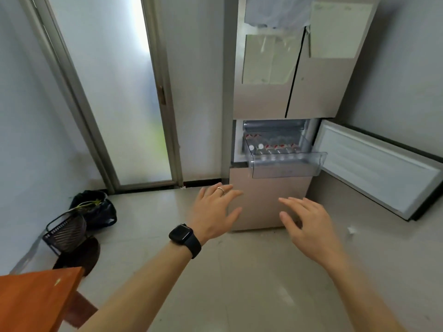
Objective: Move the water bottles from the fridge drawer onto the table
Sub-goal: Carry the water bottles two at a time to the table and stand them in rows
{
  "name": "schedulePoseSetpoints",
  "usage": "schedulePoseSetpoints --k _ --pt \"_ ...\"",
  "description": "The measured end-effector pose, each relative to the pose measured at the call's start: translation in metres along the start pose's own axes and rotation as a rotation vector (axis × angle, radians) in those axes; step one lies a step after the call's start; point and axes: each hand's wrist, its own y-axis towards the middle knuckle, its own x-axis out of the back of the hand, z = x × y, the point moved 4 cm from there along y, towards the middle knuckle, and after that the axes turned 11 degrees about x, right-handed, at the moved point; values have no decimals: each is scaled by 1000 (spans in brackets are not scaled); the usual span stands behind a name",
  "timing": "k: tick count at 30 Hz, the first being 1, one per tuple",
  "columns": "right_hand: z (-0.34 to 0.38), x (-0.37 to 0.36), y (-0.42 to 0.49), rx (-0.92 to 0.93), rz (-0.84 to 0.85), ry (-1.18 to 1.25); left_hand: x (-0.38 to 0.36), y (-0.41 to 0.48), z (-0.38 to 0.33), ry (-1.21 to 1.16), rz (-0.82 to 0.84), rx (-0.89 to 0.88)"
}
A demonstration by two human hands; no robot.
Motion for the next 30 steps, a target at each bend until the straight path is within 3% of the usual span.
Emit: schedulePoseSetpoints --k 10,18,23,30 --pt "-149 3 158 -116 57 -87 -51 232 -55 -16 18 -87" --pt "-271 -11 247 -154 107 -83 -121 366 -99 -20 63 -103" --pt "-355 -40 316 -104 165 -25 -181 435 -112 9 133 2" --pt "-421 -81 388 -2 377 1 -236 486 -114 7 263 228"
